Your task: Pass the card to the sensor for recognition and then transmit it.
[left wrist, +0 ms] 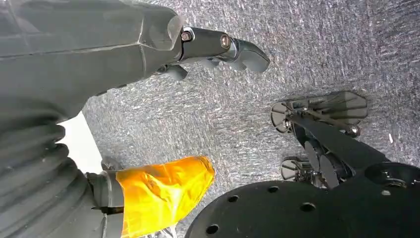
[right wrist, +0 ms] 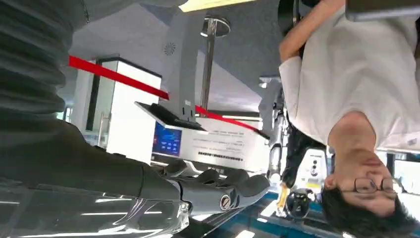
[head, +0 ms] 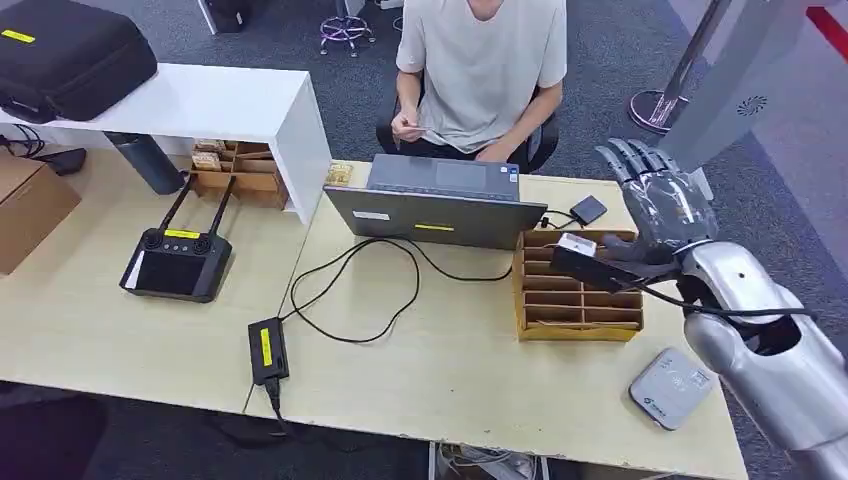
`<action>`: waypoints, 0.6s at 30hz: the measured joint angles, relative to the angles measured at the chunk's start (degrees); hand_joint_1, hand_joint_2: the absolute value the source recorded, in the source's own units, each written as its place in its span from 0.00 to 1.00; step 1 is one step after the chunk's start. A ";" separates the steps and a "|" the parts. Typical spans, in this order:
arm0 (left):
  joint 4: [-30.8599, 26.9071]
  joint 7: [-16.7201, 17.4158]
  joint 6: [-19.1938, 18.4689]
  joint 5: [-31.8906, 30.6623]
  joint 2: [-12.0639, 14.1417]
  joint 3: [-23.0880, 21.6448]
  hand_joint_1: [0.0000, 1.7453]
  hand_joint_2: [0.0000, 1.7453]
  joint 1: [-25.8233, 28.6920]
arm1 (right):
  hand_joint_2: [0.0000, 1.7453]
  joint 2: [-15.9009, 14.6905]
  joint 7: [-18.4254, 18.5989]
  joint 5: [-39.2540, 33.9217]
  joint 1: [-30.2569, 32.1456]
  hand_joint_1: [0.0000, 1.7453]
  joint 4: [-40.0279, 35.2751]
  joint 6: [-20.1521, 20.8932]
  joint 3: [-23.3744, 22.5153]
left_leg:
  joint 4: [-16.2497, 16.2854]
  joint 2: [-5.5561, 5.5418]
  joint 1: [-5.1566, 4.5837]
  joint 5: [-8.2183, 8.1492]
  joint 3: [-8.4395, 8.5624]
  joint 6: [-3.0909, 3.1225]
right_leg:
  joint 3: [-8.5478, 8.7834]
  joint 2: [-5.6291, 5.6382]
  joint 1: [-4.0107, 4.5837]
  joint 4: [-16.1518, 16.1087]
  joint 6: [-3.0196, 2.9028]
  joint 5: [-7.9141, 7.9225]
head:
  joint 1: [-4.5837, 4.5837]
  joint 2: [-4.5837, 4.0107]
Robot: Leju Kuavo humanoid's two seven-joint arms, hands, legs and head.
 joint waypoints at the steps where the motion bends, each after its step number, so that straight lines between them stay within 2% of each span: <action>1: 0.00 0.00 0.02 0.04 0.00 0.02 0.00 1.00 0.02 | 1.00 -0.15 0.00 -0.22 -0.01 0.00 -0.28 0.33 0.04 | 0.00 0.00 0.00 0.00 0.00 0.00 | 0.00 0.00 0.00 0.00 0.00 0.00 | 0.00 0.00; 10: 0.00 0.00 0.00 0.33 -0.07 0.04 0.00 1.00 0.07 | 1.00 -0.39 0.72 -0.63 0.07 0.00 -0.22 0.44 2.38 | 0.00 0.00 0.01 0.00 0.00 0.00 | -0.01 0.00 0.01 0.00 0.00 0.00 | -0.02 0.00; 18: 0.00 0.02 0.07 0.35 -0.28 0.04 0.00 1.00 0.05 | 1.00 0.07 1.88 0.72 1.54 0.00 1.75 -2.10 4.02 | 0.00 0.00 0.01 0.00 -0.01 0.00 | 0.00 -0.01 0.01 0.00 0.00 0.00 | 0.00 0.00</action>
